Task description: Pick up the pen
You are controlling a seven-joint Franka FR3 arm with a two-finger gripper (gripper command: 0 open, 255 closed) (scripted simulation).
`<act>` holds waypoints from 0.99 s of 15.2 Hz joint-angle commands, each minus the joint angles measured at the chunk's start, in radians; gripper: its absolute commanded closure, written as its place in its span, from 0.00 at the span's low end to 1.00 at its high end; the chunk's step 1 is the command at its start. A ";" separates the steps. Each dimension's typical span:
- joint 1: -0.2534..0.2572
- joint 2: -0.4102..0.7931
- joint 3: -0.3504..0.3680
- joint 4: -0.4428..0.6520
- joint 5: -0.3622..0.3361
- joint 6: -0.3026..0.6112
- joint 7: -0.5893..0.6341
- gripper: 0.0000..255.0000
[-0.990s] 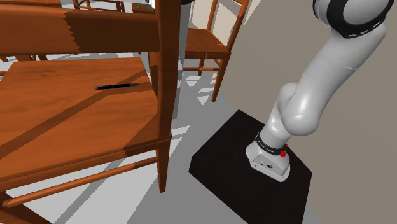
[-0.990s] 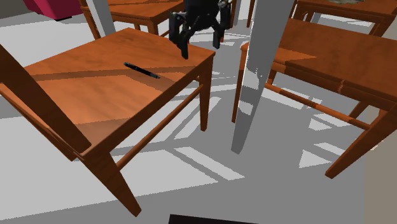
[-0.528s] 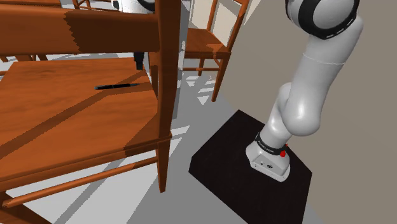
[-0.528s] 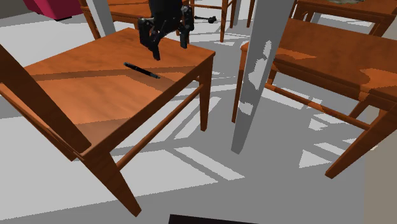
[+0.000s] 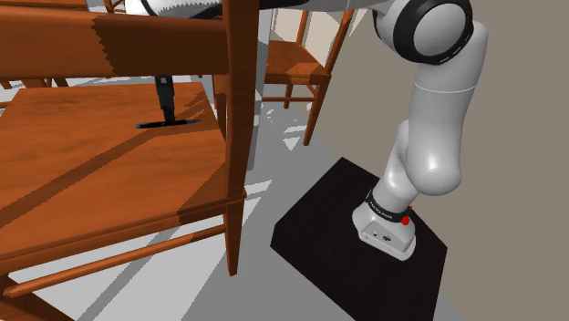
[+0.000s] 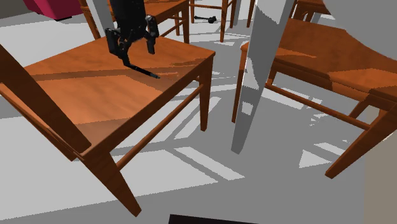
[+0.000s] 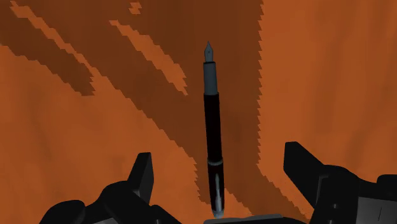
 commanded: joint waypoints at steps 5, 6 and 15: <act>0.003 0.024 0.003 -0.045 -0.002 0.068 -0.007 0.00; 0.003 0.026 0.003 -0.055 -0.003 0.080 -0.007 0.00; 0.004 0.015 0.004 -0.084 -0.002 0.099 -0.004 1.00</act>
